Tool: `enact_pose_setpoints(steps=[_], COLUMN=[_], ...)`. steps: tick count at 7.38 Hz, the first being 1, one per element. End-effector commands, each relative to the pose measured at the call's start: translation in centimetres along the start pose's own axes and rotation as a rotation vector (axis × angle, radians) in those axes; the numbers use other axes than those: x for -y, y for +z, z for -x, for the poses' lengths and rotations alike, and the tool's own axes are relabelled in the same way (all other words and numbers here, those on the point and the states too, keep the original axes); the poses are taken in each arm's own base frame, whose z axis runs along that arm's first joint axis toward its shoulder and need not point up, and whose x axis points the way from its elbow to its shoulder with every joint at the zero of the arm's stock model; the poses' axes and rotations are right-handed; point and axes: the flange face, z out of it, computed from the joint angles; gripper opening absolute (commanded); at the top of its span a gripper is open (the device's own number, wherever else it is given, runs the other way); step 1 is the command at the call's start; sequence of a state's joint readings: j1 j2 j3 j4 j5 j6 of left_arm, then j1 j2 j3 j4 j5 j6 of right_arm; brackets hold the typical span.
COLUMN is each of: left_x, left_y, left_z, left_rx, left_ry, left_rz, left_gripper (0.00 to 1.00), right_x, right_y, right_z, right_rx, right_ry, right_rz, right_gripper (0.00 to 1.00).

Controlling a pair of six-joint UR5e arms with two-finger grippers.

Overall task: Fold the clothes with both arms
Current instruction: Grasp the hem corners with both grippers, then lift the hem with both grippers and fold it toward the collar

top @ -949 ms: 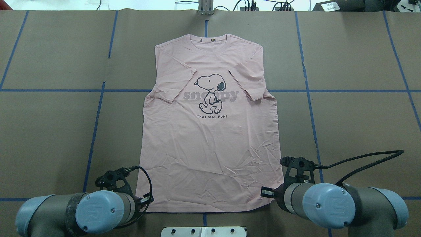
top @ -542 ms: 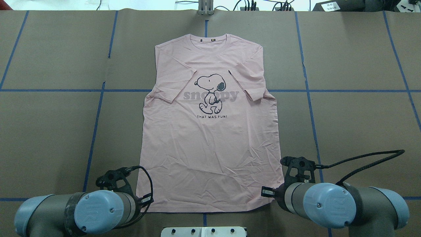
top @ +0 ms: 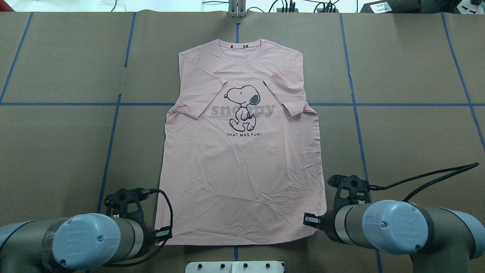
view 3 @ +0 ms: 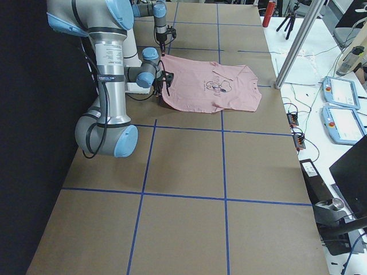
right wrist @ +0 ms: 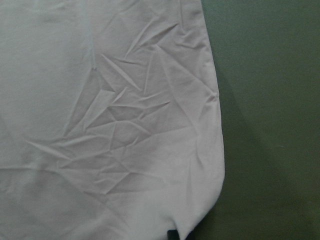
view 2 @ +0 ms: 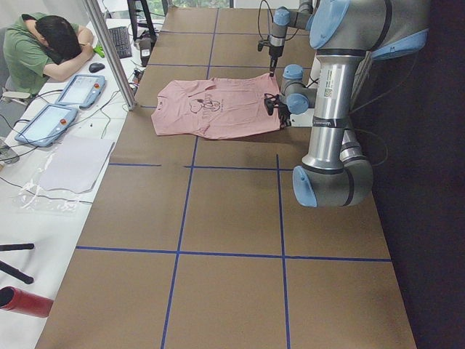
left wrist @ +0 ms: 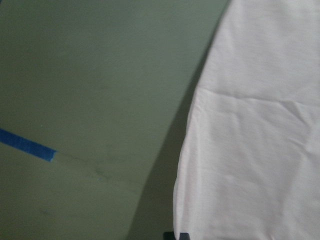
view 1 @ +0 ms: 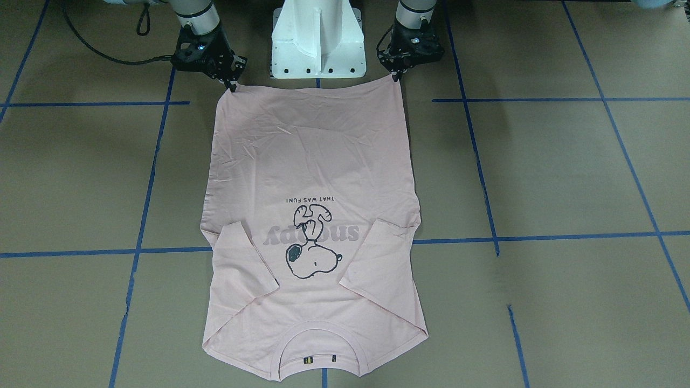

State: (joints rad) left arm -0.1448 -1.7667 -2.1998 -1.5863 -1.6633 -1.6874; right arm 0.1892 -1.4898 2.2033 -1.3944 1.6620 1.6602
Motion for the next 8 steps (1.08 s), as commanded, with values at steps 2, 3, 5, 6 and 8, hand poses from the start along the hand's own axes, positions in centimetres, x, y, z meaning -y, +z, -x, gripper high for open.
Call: enact_pose_setpoints(steps=[2, 3, 5, 6, 8], left_x=[-3.1, -4.9, -4.8, -3.9, 2.9], left_y=[-9.5, -10.5, -11.0, -10.9, -13.4], left_z=[0.5, 0.6, 0.5, 0.4, -0.1], left_rx=[-0.131, -0.121, -0.131, -0.132, -0.178], left_ry=[-0.037, -0.022, -0.015, 0.004, 0.061], left_rz=[0.078, 0.113, 0.114, 0.097, -0.052], left_gripper=[0.00, 0.00, 0.00, 0.00, 0.00], right_x=[-2.2, -3.2, -2.1, 0.1, 7.6], right_y=[-5.7, -6.7, -7.2, -7.5, -6.3], right_z=[-1.2, -1.3, -1.2, -1.2, 0.8], right_rx=[0.057, 0.065, 0.074, 0.086, 0.098], right_ry=[-0.020, -0.031, -0.021, -0.049, -0.190], right_rz=[0.119, 0.173, 0.175, 0.128, -0.012], right_gripper=[0.00, 0.00, 0.00, 0.00, 0.00])
